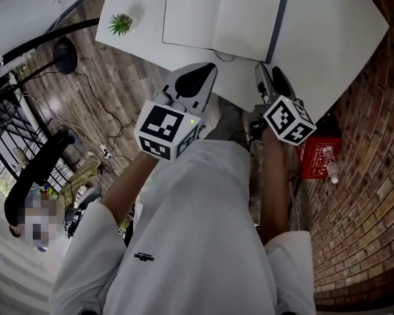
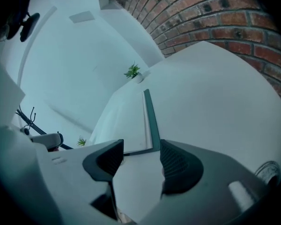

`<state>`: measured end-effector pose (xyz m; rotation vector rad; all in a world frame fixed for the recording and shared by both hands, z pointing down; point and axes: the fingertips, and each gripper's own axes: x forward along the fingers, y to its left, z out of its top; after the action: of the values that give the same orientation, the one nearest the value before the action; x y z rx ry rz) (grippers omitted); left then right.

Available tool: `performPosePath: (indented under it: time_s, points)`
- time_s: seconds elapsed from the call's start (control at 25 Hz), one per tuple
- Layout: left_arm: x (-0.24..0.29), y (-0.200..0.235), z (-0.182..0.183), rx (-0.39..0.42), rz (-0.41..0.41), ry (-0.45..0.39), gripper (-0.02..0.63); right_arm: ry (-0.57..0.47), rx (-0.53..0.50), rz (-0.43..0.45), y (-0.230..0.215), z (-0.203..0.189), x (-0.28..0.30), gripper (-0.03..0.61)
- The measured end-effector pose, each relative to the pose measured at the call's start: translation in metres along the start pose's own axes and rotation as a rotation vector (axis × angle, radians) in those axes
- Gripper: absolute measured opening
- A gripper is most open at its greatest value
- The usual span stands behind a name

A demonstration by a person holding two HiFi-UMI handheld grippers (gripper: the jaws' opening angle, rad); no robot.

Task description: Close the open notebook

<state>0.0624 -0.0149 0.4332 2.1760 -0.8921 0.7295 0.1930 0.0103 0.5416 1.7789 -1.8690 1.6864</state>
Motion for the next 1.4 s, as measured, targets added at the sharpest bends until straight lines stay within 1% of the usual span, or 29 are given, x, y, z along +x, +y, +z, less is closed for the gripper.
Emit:
performPosePath:
  time_s: [0.28, 0.52, 0.92, 1.0, 1.04, 1.16, 1.2, 1.28, 1.4]
  points:
    - [0.009, 0.003, -0.012, -0.022, 0.000, 0.037, 0.003, 0.031, 0.067, -0.020, -0.009, -0.009, 0.014, 0.253]
    - [0.012, 0.005, -0.015, -0.030, 0.004, 0.049, 0.003, 0.020, 0.129, -0.056, -0.012, -0.008, 0.017, 0.258]
    - [0.020, 0.001, -0.018, -0.038, -0.004, 0.065, 0.003, -0.015, 0.230, -0.009, -0.008, 0.004, 0.020, 0.258]
    - [0.022, 0.002, -0.018, -0.037, -0.004, 0.068, 0.003, -0.016, 0.242, -0.014, -0.012, 0.004, 0.020, 0.234]
    - [0.022, 0.002, -0.017, -0.037, -0.004, 0.068, 0.003, -0.017, 0.247, -0.019, -0.014, 0.004, 0.020, 0.211]
    - [0.023, 0.001, -0.016, -0.036, -0.006, 0.067, 0.003, -0.021, 0.257, -0.021, -0.017, 0.004, 0.019, 0.115]
    - [0.023, 0.002, -0.016, -0.036, -0.006, 0.067, 0.003, -0.019, 0.258, -0.020, -0.016, 0.003, 0.020, 0.091]
    - [0.024, 0.002, -0.015, -0.034, -0.006, 0.067, 0.003, -0.011, 0.251, -0.038, -0.017, 0.003, 0.022, 0.084]
    - [0.023, 0.001, -0.015, -0.033, -0.006, 0.068, 0.003, -0.005, 0.233, -0.095, -0.024, 0.001, 0.021, 0.074]
